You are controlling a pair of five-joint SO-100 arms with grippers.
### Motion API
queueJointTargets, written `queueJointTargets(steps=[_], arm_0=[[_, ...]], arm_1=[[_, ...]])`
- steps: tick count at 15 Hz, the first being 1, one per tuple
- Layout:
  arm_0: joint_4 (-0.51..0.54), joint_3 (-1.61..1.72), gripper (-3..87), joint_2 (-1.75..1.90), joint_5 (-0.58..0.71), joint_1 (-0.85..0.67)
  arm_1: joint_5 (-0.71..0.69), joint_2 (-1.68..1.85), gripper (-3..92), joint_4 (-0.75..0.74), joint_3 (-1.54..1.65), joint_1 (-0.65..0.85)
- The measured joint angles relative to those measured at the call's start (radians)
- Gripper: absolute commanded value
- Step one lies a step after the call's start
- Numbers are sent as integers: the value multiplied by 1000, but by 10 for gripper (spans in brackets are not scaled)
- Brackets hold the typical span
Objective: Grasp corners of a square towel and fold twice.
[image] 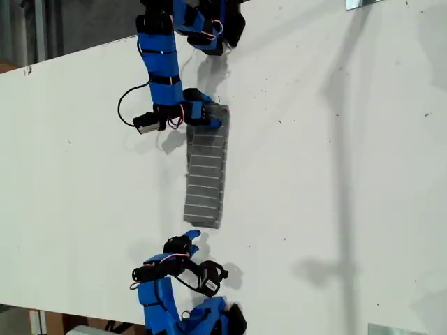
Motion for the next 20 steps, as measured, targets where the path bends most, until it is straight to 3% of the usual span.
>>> queueJointTargets(steps=[6,9,13,16,20], arm_0=[[-120,290,249,247,-61,0],[-192,387,243,279,-44,-40],[-328,517,234,284,14,-121],[-391,566,226,284,43,-172],[-442,603,222,282,48,-212]], arm_1=[[121,270,-1,20,279,35],[308,379,-1,129,256,-84],[594,807,-1,299,218,-282],[606,830,-1,368,37,-305],[509,632,-1,416,-222,-261]])
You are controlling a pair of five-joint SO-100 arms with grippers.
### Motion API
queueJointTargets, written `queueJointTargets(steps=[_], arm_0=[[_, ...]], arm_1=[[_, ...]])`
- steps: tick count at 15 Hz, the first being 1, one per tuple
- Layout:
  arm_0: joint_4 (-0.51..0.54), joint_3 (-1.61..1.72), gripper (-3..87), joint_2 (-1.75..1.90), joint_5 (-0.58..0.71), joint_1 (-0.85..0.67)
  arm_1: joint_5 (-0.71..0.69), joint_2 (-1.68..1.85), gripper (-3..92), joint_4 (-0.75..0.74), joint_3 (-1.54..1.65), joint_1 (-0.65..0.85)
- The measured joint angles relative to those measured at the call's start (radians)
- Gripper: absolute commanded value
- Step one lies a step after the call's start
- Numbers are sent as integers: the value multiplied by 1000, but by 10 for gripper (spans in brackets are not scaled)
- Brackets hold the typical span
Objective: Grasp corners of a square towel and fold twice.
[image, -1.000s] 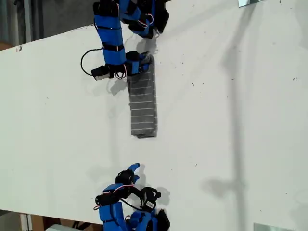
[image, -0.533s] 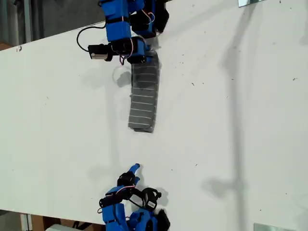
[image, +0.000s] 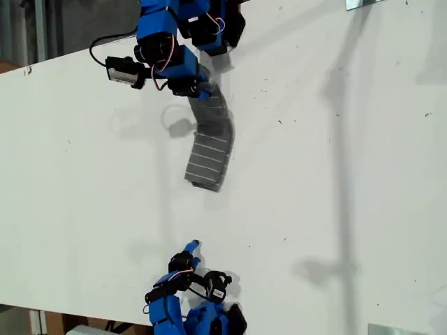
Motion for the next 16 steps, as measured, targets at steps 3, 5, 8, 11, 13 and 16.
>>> queueJointTargets(steps=[3,5,8,11,13,16], arm_0=[[-3,3,220,0,-2,0],[-3,3,220,0,-2,0],[-12,3,218,-12,5,0],[-14,3,214,-12,21,0],[-15,3,213,-12,21,0],[-20,3,211,-12,21,0]], arm_1=[[37,38,117,-106,158,-18],[91,87,245,-132,267,-51],[176,129,312,-146,324,-123],[252,221,329,-138,334,-215],[287,250,328,15,238,-242],[270,233,322,156,41,-187]])
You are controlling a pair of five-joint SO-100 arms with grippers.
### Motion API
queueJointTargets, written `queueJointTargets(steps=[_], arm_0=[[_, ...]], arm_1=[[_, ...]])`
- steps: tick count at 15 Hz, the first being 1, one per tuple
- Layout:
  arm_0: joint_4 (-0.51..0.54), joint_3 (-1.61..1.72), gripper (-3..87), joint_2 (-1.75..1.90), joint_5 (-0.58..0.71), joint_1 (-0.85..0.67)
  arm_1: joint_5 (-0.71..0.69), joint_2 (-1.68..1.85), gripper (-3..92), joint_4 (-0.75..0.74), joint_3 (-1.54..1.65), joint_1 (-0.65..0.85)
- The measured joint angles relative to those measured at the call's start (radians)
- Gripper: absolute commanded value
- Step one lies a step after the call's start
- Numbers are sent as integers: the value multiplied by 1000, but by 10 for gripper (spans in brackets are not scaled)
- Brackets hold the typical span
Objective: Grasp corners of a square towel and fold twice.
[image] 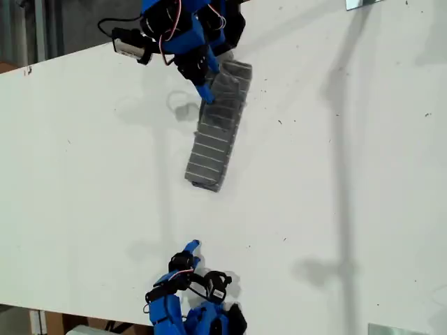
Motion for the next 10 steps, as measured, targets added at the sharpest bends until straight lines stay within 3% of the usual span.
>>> queueJointTargets(steps=[3,6,10], arm_0=[[-2,-11,146,-23,2,9],[25,-238,153,-265,-48,101],[209,-834,321,-646,-25,189]], arm_1=[[-61,-3,321,2,-23,49],[-112,-3,323,2,-23,72],[-129,21,317,-8,28,28]])
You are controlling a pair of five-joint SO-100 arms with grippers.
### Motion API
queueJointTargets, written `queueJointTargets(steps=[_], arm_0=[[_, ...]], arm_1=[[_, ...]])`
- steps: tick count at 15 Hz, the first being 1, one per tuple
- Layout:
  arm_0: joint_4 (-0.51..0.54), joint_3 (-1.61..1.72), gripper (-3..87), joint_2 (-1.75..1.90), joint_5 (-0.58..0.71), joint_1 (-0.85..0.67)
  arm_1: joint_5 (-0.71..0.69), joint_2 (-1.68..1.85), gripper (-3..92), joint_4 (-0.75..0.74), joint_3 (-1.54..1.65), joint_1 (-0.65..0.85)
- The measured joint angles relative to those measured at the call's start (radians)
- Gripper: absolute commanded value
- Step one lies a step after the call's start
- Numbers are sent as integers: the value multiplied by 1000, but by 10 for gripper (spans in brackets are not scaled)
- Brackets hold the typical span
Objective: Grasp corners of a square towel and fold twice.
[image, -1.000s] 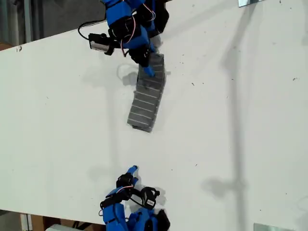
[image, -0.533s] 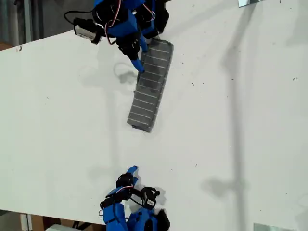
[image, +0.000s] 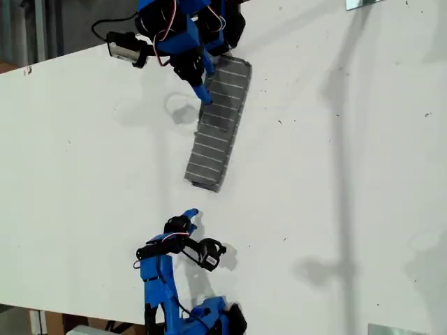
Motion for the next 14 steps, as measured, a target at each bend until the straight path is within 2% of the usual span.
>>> queueJointTargets(steps=[3,7,9,12,14], arm_0=[[95,-262,335,-92,29,51],[100,-500,349,-356,58,74],[147,-696,327,-526,67,94],[172,-781,318,-591,57,97],[170,-802,203,-591,48,124]], arm_1=[[0,40,317,-34,71,-31],[3,43,316,-78,92,-60],[2,43,314,-101,110,-69],[3,43,313,-132,126,-74],[6,41,313,-141,126,-74]])
